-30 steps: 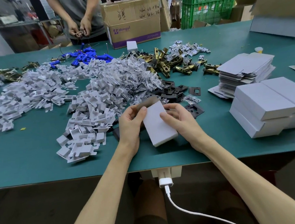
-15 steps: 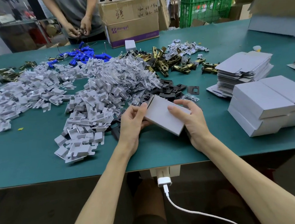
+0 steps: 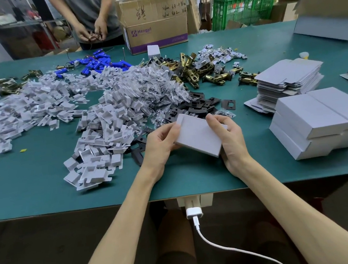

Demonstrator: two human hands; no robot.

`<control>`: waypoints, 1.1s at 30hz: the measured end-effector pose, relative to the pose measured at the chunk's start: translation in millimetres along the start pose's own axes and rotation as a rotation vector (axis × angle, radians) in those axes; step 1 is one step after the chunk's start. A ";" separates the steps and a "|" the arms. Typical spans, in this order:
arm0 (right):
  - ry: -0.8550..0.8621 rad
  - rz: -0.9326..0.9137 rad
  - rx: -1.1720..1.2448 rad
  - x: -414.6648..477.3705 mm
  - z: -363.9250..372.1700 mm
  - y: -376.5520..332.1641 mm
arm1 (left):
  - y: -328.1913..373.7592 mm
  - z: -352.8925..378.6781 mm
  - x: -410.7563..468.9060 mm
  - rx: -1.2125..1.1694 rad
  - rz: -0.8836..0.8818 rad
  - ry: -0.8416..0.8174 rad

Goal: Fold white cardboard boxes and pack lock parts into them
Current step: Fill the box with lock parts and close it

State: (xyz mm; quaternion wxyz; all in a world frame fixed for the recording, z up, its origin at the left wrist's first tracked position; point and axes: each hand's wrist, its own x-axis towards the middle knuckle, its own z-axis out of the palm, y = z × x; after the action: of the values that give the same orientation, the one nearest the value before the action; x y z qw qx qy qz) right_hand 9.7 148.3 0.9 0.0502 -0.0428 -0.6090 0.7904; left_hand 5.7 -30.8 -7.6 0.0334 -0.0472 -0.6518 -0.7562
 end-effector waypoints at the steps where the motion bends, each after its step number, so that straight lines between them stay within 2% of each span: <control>1: -0.008 -0.003 -0.001 -0.6 0.1 -0.5 | -0.9 -0.3 0.4 0.009 0.007 0.001; 11: -0.104 0.015 0.022 -5.3 -0.7 -6.3 | 0.0 -0.3 1.4 -0.046 -0.015 0.033; 33: -0.163 -0.039 -0.070 -10.4 1.3 -9.8 | 1.2 -4.2 1.7 -0.040 -0.027 0.017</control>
State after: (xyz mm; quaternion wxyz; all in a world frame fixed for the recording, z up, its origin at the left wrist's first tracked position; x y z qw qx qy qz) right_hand 20.1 148.2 10.7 0.0141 0.0319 -0.6390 0.7684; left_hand 4.1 -35.1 -6.9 0.0279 -0.0329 -0.6367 -0.7699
